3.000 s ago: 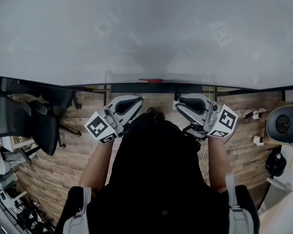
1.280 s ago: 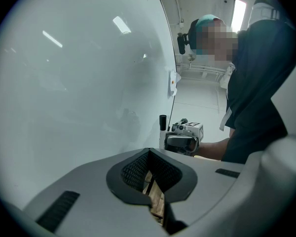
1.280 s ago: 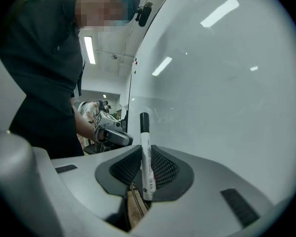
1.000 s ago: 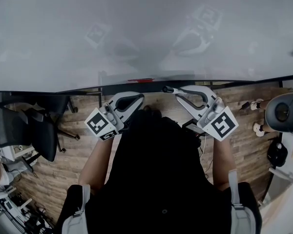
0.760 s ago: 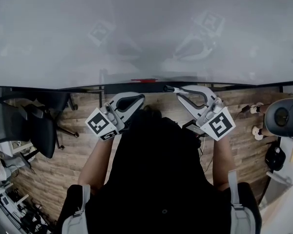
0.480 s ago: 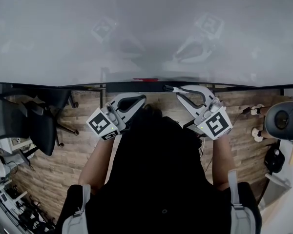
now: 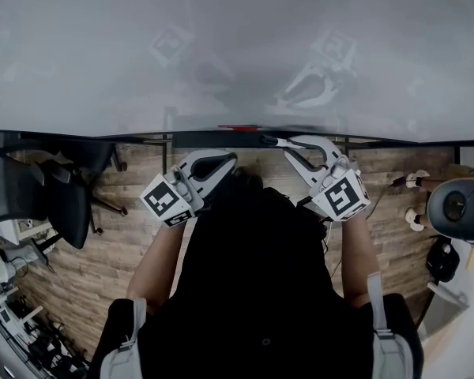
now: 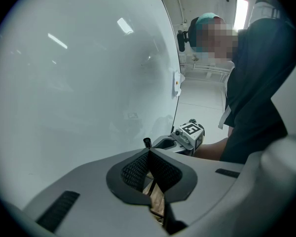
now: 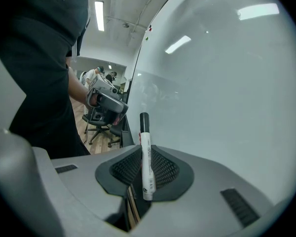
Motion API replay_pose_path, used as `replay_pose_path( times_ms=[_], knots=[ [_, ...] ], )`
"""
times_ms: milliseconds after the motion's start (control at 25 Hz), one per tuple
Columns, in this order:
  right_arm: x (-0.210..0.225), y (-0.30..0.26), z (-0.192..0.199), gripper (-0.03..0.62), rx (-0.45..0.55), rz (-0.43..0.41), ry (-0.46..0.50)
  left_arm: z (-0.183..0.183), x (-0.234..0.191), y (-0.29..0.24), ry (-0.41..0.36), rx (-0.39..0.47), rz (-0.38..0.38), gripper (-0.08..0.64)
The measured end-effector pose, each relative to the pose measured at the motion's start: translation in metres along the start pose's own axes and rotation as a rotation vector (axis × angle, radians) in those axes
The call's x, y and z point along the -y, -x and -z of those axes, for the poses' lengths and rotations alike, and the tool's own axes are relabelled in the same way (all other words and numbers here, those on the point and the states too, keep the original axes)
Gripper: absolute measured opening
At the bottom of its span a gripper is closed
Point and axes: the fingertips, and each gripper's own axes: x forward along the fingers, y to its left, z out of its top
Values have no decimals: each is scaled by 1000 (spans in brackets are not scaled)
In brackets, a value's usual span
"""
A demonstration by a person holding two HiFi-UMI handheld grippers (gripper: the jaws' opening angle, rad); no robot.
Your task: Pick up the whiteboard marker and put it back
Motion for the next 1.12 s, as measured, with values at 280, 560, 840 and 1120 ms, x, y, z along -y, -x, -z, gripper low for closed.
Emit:
replay_pose_path(
  times_ms=[280,560,840,1120],
  knots=[
    [-3,-6,10,69,-21,-3,10,-2,3,-5,2,-3,-4,12],
    [-8,-27,28,69,-66,-14,8,4,-2,0,12,-10,-9,12],
    [-16,-47,50,69,-143,-35,47,10,-4,7,25,-16,-17,12],
    [-22,-60,69,69,-196,-60,57,13,-5,9,35,-13,-25,12]
  ],
)
